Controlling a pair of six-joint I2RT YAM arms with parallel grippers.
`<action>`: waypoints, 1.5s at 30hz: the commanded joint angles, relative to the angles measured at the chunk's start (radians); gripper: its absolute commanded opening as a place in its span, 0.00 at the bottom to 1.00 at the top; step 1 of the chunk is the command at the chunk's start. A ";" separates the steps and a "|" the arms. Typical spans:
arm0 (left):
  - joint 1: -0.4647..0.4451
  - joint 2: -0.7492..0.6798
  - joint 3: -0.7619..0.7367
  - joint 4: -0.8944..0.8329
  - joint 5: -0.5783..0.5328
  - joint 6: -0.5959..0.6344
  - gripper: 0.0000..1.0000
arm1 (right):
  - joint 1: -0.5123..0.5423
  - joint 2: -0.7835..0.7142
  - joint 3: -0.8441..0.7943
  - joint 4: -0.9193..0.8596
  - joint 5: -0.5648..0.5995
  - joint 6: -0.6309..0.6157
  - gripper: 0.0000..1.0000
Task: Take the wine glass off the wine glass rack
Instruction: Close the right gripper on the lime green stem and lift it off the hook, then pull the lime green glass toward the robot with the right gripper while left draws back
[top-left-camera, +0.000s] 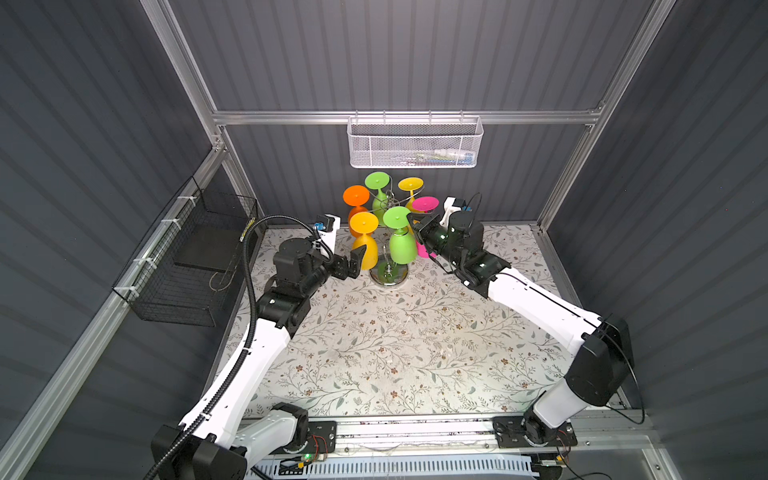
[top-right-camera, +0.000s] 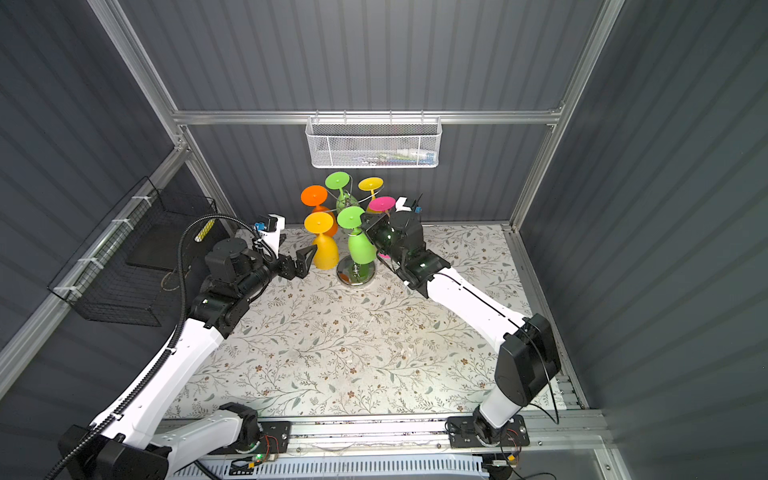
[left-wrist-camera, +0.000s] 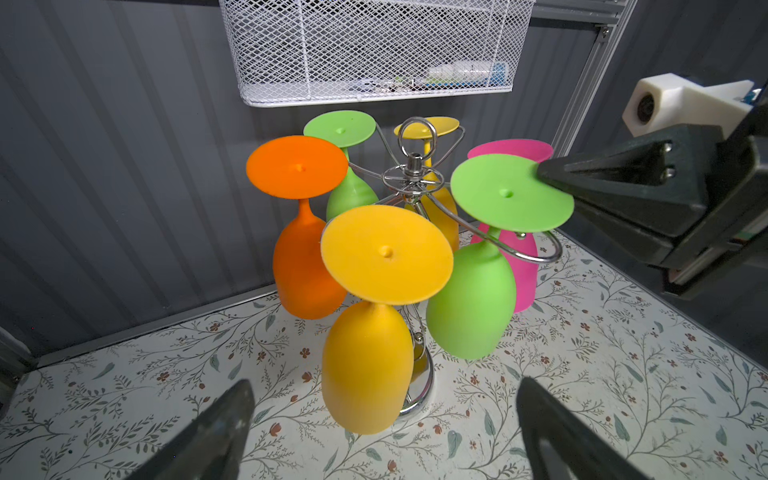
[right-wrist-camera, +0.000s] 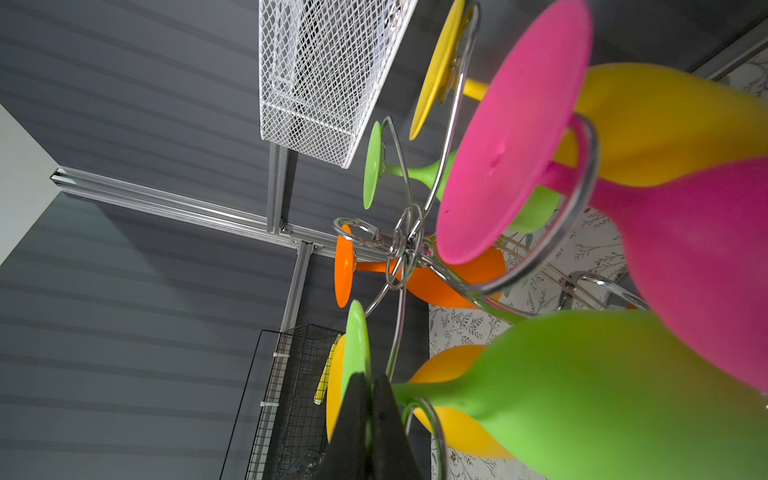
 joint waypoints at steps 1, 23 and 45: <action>0.004 0.009 -0.006 0.018 0.014 -0.013 0.98 | -0.013 -0.020 -0.003 0.039 0.034 -0.007 0.00; 0.004 0.022 -0.009 0.021 0.014 -0.022 0.99 | -0.050 -0.142 -0.107 0.028 0.051 -0.051 0.00; -0.042 0.069 0.042 -0.127 -0.288 -0.275 1.00 | -0.055 -0.736 -0.591 -0.108 -0.097 -0.593 0.00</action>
